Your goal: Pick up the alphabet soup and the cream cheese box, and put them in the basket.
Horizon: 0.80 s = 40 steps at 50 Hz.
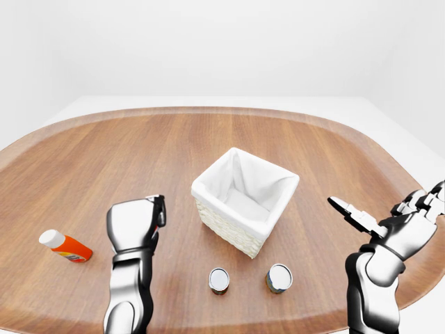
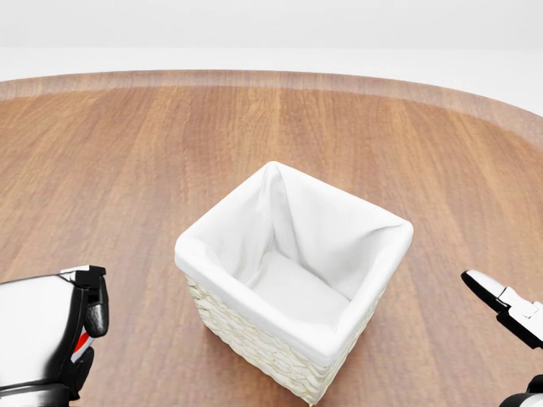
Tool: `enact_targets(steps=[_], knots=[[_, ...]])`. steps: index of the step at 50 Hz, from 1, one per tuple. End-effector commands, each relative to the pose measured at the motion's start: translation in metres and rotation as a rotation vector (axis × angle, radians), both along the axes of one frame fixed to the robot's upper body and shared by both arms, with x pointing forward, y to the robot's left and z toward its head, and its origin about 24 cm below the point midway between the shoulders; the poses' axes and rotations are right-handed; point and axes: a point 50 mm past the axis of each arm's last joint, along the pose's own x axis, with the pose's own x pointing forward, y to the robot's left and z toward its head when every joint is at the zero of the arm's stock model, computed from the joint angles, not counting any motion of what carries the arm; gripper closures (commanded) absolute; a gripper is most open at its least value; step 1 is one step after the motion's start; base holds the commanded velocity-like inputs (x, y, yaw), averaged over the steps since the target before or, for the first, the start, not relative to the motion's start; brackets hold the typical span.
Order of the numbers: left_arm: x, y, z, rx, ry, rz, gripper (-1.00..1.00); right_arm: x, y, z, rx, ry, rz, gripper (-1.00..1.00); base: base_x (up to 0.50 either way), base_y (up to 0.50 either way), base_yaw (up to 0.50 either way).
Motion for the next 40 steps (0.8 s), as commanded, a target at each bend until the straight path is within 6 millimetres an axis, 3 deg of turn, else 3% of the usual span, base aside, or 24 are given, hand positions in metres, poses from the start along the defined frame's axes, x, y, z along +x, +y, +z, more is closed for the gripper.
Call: enact_targets(steps=[1, 10, 24, 33, 40], knots=[[0.005, -0.009, 0.033, 0.008, -0.045, -0.039, 1.0, 0.0, 0.0, 0.0, 0.001, 0.002, 0.0, -1.0, 0.0, 0.0, 0.0], [0.01, -0.015, 0.056, -0.002, -0.07, -0.071, 1.0, 0.0, 0.0, 0.0, 0.003, 0.002, 0.0, -1.0, 0.0, 0.0, 0.0], [0.03, -0.049, 0.102, -0.077, -0.207, -0.233, 1.0, 0.001, -0.001, 0.0, 0.007, -0.003, 0.001, -1.0, 0.0, 0.0, 0.0], [0.042, -0.075, 0.113, -0.07, -0.19, -0.322, 1.0, 0.0, 0.0, 0.0, 0.001, -0.002, 0.001, -1.0, 0.0, 0.0, 0.0], [0.049, -0.083, 0.124, -0.057, -0.193, -0.348, 1.0, 0.0, 0.0, 0.0, -0.001, -0.003, 0.0, -1.0, 0.0, 0.0, 0.0]])
